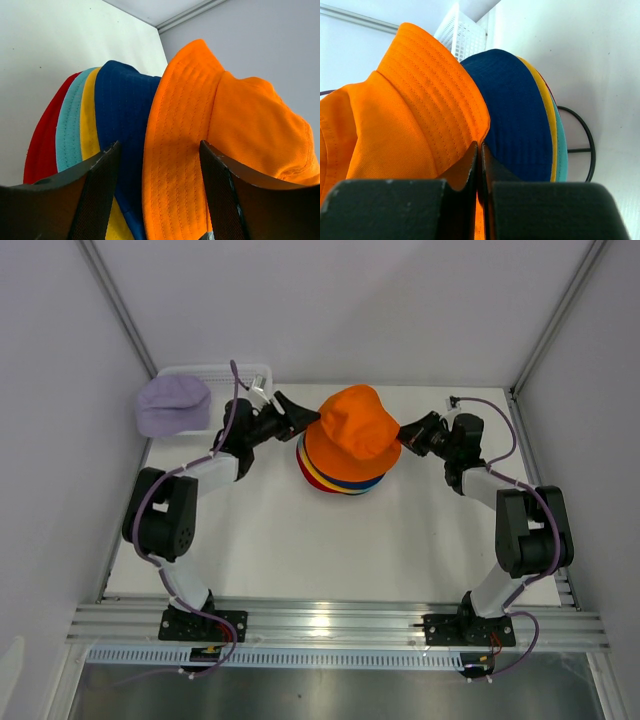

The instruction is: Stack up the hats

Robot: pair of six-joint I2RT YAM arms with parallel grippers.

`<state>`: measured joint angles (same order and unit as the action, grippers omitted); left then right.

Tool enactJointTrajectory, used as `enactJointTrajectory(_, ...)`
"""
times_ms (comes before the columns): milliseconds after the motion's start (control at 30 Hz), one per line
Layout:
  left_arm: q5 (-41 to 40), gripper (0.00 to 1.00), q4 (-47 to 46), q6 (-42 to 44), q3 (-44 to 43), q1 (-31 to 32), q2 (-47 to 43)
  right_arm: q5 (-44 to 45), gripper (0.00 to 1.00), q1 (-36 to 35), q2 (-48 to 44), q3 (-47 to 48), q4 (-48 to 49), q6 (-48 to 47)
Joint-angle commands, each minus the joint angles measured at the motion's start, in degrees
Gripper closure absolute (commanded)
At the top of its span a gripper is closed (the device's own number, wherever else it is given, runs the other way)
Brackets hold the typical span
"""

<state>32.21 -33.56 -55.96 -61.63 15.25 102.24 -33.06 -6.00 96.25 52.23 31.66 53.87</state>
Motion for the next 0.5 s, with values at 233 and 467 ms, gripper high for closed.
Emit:
enactJointTrajectory(233, 3.56, 0.62, -6.07, -2.92, -0.51, 0.14, 0.86, -0.52, 0.98, -0.5, 1.13, 2.09, 0.77, -1.13)
enactJointTrajectory(467, 3.92, 0.99, -6.34, -4.68, -0.69, 0.31, 0.95, 0.36, 1.0, -0.42, 1.14, 2.96, -2.11, 0.09)
